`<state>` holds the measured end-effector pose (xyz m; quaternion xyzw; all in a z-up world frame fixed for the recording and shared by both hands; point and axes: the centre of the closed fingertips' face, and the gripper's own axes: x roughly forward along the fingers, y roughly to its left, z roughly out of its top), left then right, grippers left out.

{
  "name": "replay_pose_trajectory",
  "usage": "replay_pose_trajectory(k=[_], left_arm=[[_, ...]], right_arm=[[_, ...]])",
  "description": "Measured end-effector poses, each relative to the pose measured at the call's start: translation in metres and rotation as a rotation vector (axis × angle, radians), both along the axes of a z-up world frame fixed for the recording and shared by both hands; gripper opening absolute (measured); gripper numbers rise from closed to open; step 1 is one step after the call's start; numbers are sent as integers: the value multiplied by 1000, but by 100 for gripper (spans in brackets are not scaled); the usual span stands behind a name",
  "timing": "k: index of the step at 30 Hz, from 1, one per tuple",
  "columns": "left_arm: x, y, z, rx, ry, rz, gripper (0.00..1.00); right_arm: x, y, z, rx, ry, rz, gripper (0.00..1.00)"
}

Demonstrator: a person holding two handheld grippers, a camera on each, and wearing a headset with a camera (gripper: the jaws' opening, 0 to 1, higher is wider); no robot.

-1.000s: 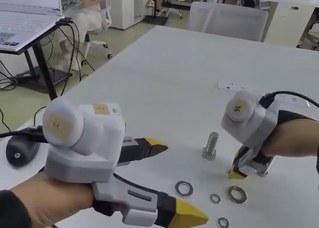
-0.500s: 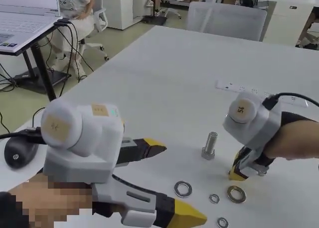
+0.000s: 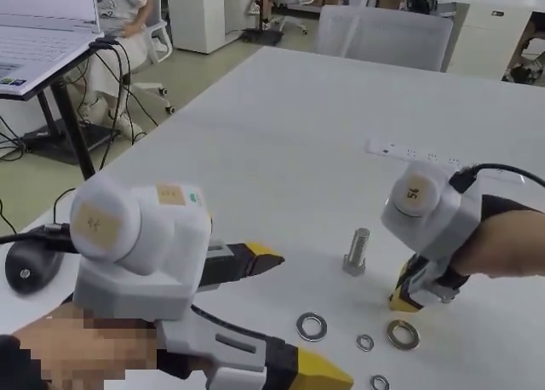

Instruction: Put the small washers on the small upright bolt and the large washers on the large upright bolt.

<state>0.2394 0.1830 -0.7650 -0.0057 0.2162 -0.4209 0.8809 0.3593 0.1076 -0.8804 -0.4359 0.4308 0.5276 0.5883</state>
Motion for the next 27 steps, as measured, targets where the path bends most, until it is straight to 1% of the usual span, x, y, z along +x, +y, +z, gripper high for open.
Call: replay_pose_trajectory(k=[5, 7, 11, 17, 21, 27], left_arm=[[0, -1, 0, 3, 1, -3, 86], [-1, -1, 0, 2, 1, -4, 86], [-1, -2, -1, 4, 1, -6, 86], [-1, -3, -1, 4, 1, -9, 86], [-2, -3, -1, 4, 1, -11, 86], [-4, -4, -1, 9, 2, -19, 86]], right_arm=[[-2, -3, 1, -10, -4, 7, 13], [-2, -6, 1, -18, -10, 10, 13], [-5, -14, 1, -31, -6, 3, 13], [-11, -27, 7, -39, -11, -4, 13], [-16, -32, 10, -34, -10, -10, 13], [-22, -39, 10, -24, -8, -28, 13]])
